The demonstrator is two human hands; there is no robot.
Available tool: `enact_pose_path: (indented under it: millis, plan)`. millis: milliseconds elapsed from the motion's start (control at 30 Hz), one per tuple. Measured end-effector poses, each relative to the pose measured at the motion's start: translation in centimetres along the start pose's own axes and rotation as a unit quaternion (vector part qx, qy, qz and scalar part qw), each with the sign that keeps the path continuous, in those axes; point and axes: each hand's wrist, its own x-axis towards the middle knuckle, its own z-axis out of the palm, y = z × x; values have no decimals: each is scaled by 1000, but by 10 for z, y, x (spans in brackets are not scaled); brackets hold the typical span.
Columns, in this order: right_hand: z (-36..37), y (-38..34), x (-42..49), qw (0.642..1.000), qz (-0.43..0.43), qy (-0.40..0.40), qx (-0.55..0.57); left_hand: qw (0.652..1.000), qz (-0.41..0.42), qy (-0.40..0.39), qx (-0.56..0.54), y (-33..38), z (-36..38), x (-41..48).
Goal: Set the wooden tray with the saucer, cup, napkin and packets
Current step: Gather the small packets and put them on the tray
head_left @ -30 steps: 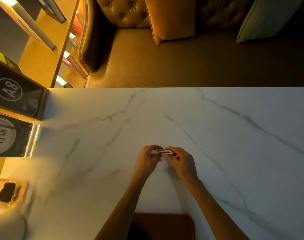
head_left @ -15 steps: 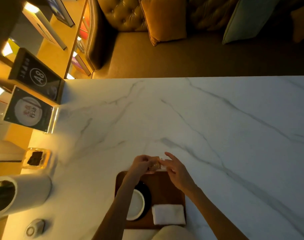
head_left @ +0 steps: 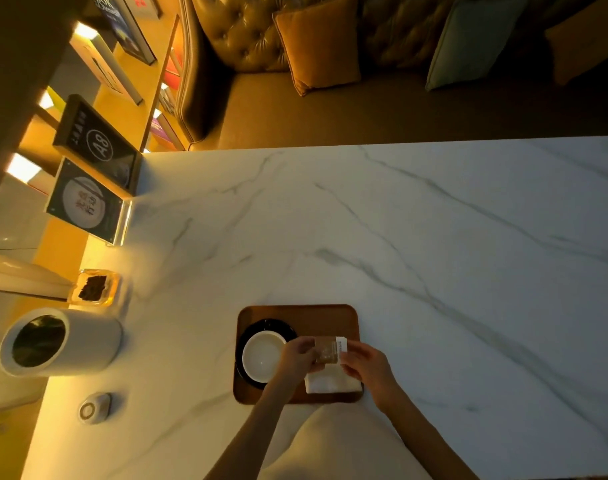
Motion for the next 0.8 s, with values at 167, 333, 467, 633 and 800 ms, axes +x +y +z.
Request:
enact_pose_path:
  millis: [167,333,467,633,800]
  plan:
    - [-3,5,5,998,-41,30,-44,999,1,41,-2,-4,10,6]
    - [0,6,28,985,-79,92,-123,992,27,67,100,0,24,29]
    - [4,4,46,957,-110,142,-227,970,17,123,207,-2,36,51]
    - [14,-1,64,945,-110,141,-272,946,-6,179,269,-4,44,65]
    - [18,2,75,940,-101,145,-292,948,-10,173,266,-6,42,74]
